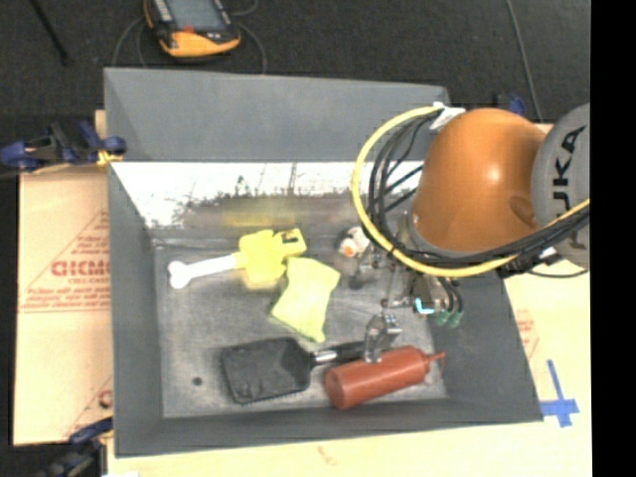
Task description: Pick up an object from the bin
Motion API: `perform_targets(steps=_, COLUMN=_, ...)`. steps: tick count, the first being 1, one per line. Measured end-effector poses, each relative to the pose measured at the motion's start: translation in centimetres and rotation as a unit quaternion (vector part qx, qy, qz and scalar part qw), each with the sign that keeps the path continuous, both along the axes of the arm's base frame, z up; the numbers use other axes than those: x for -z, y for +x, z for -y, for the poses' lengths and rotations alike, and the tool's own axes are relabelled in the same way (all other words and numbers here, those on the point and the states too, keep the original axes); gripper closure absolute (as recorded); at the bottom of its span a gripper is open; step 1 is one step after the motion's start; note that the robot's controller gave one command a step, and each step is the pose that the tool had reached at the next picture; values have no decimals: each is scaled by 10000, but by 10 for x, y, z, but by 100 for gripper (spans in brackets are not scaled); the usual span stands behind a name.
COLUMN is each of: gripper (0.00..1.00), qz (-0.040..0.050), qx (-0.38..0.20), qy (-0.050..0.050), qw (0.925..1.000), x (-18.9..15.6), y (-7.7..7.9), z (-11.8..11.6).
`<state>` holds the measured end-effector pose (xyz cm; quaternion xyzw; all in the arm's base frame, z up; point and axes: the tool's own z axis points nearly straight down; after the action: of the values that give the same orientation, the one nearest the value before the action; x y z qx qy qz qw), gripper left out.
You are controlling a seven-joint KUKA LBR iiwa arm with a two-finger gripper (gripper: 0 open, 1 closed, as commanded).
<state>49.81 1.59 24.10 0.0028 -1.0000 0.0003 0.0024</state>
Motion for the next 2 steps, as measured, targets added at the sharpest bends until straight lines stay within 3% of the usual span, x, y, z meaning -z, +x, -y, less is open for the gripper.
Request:
perform_targets(steps=1, gripper=0, qz=32, qx=2, qy=2, qw=10000, x=-4, y=1, z=0)
perform_targets(steps=2, gripper=0, qz=73, qx=-263, qy=-1, qw=9996, x=32, y=0, z=-4)
